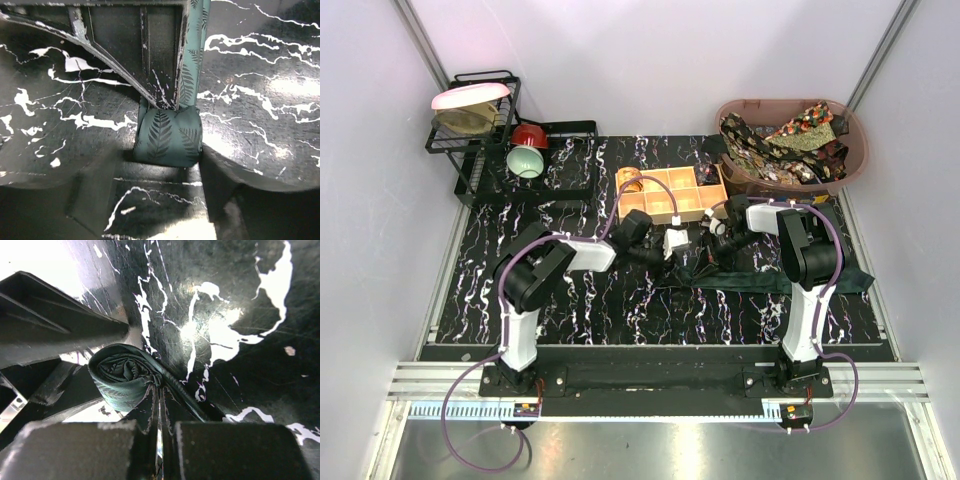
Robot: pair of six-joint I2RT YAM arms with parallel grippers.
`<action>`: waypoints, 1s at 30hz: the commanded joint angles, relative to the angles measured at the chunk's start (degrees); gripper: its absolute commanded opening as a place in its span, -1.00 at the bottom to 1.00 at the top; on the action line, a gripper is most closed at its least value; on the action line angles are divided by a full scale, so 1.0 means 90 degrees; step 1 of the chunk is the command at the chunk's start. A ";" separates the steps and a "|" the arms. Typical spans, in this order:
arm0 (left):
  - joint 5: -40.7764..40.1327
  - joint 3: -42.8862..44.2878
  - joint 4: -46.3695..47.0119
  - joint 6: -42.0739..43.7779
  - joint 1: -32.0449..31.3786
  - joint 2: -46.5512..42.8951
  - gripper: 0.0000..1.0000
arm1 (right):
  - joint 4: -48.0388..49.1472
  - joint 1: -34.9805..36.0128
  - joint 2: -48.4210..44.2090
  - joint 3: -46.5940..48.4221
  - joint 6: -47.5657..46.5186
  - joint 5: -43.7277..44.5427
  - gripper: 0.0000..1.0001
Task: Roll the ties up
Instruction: Roll the tie at the center of the board.
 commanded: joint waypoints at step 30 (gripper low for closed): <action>-0.1955 0.0617 -0.2629 0.1279 -0.0572 -0.0357 -0.42 | -0.0357 -0.0129 -0.0105 0.0607 -0.0383 -0.0174 -0.17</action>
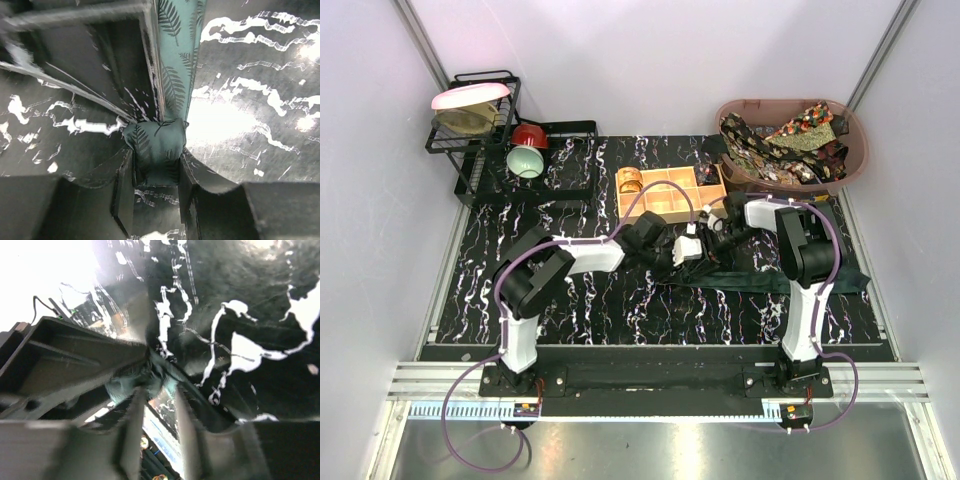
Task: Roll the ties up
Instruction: Roll the tie at the center of the board.
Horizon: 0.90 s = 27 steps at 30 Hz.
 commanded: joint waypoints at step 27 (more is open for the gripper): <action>-0.1826 0.1232 -0.3092 0.0961 -0.0518 0.0487 -0.34 | 0.0520 0.0182 -0.0366 -0.0412 -0.0031 -0.0191 -1.00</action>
